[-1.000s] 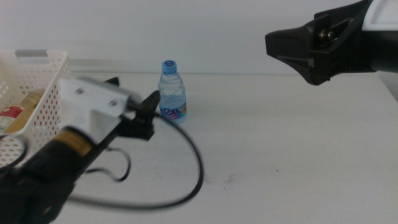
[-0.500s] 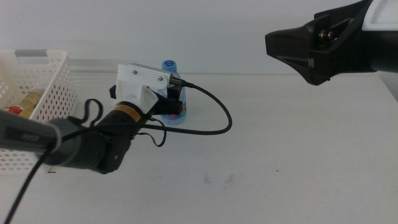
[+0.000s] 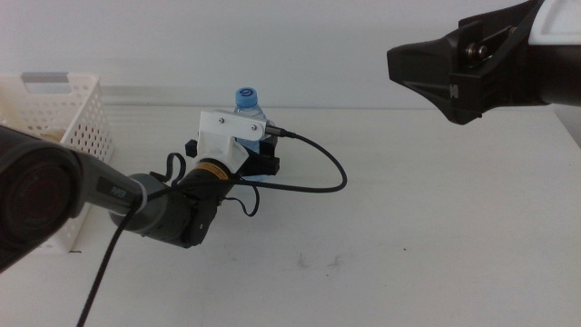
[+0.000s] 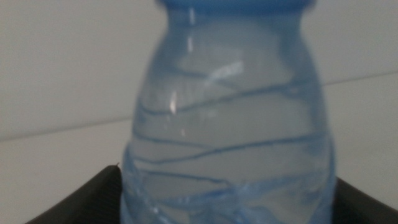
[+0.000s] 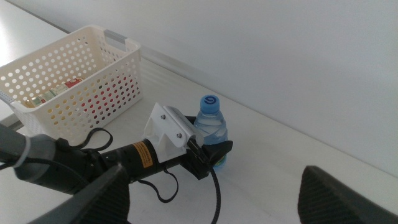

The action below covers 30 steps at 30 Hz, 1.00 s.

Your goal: Use arms to grab the bottles and put them into the dustbin to the left of the table.

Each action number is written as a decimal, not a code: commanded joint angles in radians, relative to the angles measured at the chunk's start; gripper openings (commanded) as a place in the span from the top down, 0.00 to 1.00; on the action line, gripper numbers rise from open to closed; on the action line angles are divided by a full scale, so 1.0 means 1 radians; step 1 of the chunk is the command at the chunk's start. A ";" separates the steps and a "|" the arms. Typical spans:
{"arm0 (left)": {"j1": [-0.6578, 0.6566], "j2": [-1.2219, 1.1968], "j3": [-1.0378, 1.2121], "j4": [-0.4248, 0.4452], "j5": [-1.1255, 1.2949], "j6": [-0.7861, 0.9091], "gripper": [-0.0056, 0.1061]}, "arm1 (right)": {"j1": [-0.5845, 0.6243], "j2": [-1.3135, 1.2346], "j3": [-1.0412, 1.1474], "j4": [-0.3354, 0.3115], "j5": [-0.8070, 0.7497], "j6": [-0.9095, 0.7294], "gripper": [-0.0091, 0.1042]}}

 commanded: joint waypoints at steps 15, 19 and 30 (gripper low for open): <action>0.003 0.044 -0.002 -0.071 -0.106 -0.003 0.66 | 0.001 -0.004 0.003 -0.003 -0.008 0.001 0.13; -0.001 -0.152 0.127 -0.057 -0.067 0.002 0.97 | 0.001 -0.004 0.003 -0.003 -0.010 0.001 0.13; 0.032 -0.710 0.060 -0.013 0.993 0.025 0.97 | 0.001 -0.004 0.003 -0.003 -0.010 0.001 0.13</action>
